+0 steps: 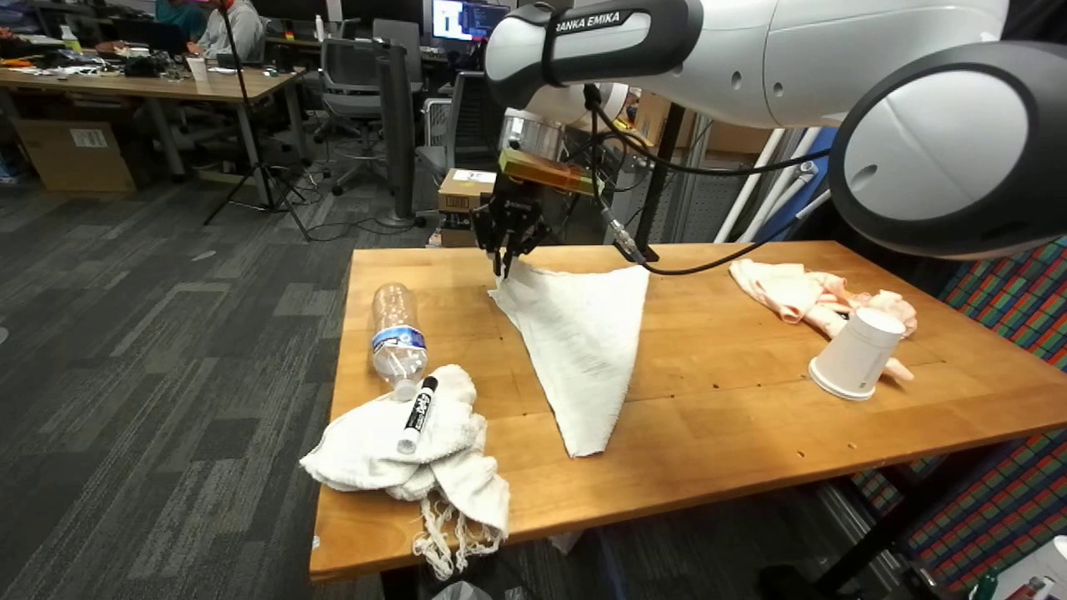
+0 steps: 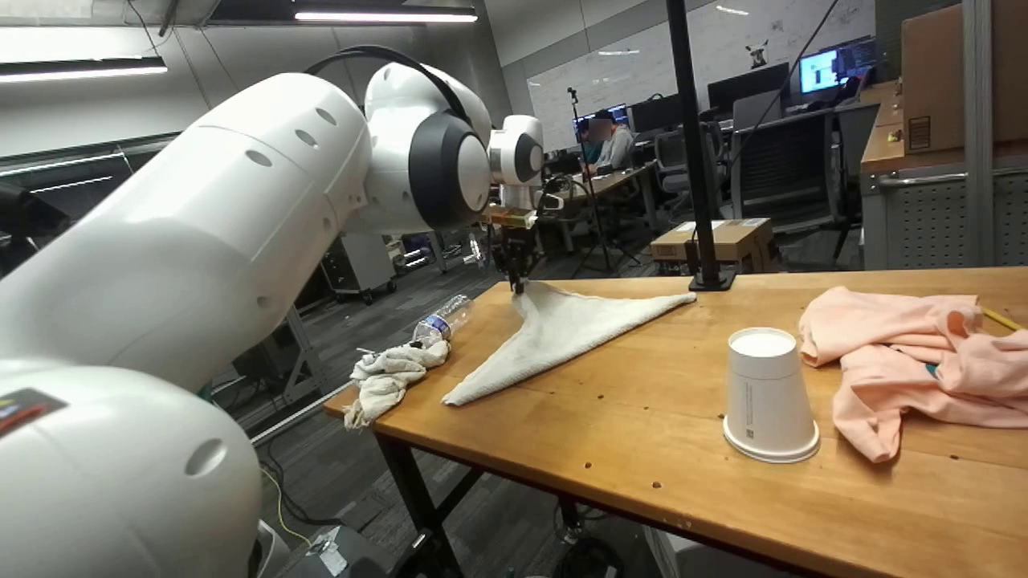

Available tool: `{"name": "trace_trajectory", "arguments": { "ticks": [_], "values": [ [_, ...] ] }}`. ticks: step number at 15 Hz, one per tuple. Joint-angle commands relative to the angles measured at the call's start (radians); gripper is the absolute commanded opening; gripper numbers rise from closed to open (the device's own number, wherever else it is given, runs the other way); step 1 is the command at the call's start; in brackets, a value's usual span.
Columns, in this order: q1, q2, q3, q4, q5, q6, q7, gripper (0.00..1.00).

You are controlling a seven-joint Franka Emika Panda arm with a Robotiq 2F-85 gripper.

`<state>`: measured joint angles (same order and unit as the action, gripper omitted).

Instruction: Fold the white towel at the center

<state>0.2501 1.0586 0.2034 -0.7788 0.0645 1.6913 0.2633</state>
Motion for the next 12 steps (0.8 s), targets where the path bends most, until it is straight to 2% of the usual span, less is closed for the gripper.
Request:
{"name": "trace_trajectory", "arguments": {
  "ticks": [1,9,10,12],
  "values": [
    [0.021,0.023,0.005,0.064,-0.006,-0.038,-0.014,0.36],
    [0.02,-0.039,-0.026,0.015,-0.054,-0.021,-0.051,0.95],
    [0.016,-0.061,-0.041,-0.005,-0.078,-0.01,-0.07,1.0],
    [0.007,-0.105,-0.072,-0.046,-0.135,0.024,-0.108,1.0]
  ]
}}
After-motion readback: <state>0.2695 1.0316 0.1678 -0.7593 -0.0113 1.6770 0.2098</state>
